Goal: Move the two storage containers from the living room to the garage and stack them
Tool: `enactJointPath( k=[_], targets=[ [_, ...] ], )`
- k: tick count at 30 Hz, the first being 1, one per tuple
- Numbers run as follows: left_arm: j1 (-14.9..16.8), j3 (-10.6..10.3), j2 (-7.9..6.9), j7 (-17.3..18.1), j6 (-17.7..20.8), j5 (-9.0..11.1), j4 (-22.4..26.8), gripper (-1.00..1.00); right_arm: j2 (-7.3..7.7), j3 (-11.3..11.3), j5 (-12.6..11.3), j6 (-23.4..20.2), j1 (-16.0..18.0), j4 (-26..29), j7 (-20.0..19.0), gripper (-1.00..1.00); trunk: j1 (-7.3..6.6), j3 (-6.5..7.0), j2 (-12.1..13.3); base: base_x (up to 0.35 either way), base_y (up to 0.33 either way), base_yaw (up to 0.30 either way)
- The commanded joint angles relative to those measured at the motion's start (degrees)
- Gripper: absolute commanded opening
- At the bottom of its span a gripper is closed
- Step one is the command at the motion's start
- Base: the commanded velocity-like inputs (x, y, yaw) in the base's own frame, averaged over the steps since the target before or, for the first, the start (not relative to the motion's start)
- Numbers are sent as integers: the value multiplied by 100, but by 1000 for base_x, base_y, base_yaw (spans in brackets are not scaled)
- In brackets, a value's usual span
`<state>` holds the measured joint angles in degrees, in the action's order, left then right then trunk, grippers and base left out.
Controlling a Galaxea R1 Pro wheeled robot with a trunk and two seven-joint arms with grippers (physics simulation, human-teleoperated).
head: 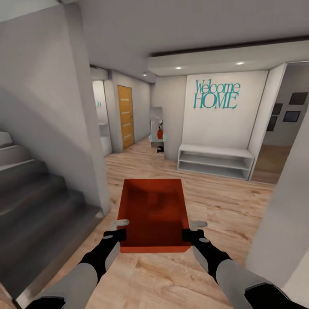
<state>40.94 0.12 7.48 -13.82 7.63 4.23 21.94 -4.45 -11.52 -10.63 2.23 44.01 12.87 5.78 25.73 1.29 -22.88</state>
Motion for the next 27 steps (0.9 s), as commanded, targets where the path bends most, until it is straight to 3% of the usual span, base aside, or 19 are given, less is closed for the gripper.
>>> enactJointPath(
  k=[1,27],
  targets=[
    [2,93,-203,-259,38,-89,30,-100,27,106,-47,27,2,-13,46,-100,5,-2,-4,322,0,0],
    [2,93,-206,-259,40,-89,30,-100,25,106,-53,30,2,-19,43,-100,5,-2,-4,322,0,0]
  ],
)
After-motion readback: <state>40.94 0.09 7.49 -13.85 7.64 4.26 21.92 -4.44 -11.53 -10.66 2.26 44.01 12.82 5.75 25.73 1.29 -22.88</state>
